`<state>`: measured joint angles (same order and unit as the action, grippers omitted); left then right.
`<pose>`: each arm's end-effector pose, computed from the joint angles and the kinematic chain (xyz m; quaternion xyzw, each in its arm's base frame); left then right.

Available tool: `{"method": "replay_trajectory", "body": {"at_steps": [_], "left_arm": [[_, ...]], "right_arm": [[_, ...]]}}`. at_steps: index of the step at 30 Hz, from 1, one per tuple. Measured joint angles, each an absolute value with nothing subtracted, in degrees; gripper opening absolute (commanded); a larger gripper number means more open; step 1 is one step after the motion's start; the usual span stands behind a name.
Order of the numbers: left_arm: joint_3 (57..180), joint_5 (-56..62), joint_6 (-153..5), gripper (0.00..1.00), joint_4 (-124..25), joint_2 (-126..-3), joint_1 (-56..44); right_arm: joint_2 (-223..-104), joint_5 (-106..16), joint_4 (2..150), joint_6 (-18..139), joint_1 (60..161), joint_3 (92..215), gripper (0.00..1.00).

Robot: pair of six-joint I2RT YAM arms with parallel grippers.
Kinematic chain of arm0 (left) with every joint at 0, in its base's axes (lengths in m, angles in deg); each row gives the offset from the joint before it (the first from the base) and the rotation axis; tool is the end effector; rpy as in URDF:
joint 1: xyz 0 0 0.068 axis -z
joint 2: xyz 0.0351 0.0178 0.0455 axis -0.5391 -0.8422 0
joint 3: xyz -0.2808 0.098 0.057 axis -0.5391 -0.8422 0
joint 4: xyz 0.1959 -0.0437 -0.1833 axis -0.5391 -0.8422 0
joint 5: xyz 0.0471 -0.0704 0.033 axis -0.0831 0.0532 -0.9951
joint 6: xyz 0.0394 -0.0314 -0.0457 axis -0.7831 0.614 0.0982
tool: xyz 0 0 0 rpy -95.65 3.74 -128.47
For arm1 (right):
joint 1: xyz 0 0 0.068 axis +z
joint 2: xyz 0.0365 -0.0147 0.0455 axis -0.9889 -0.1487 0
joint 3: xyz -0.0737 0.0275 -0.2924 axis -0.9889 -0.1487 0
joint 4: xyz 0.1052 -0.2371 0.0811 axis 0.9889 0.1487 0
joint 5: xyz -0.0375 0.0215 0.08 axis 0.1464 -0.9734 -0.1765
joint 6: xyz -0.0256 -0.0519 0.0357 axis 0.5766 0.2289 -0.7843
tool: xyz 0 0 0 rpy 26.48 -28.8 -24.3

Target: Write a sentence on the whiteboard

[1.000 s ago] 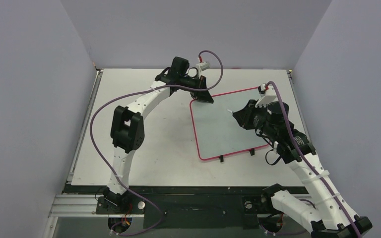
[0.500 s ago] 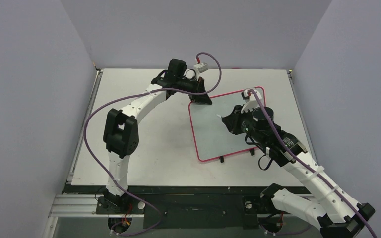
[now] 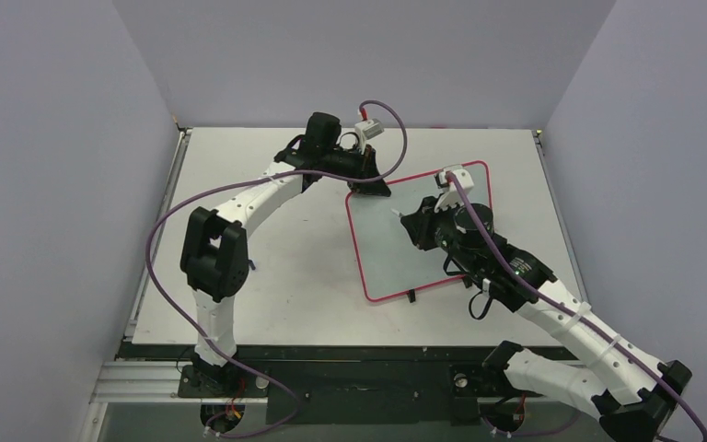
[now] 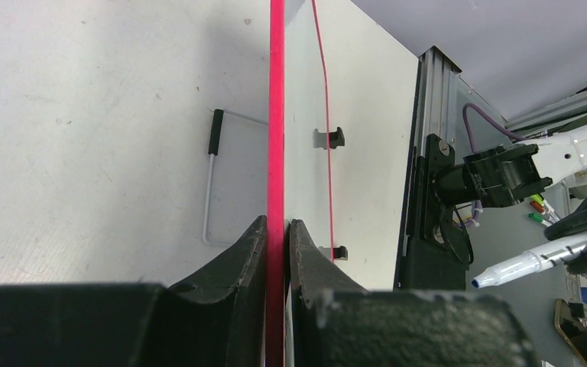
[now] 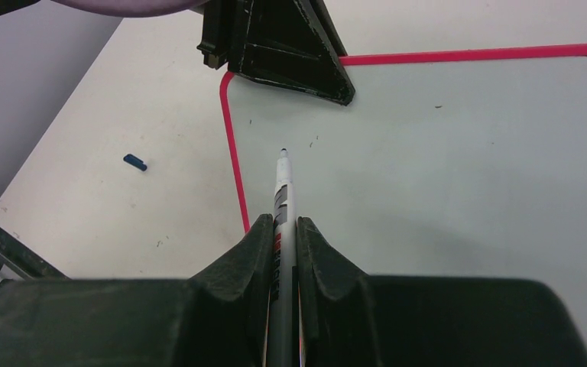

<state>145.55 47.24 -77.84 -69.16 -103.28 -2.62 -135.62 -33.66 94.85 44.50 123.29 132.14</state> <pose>0.4069 -0.2852 0.3155 0.3602 0.7303 -0.5078 0.2811 0.1656 0.1437 0.3742 -0.1152 0.8032 0.2921 0.5063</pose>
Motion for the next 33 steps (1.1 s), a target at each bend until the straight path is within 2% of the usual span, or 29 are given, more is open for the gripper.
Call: {"method": "replay_trajectory", "body": {"at_steps": [33], "left_arm": [[145.47,45.36,-78.48,0.0,-69.73,-101.64,-1.14]], "right_arm": [[-150.13,-23.74,89.54,43.96,131.49,136.29,0.0]]}}
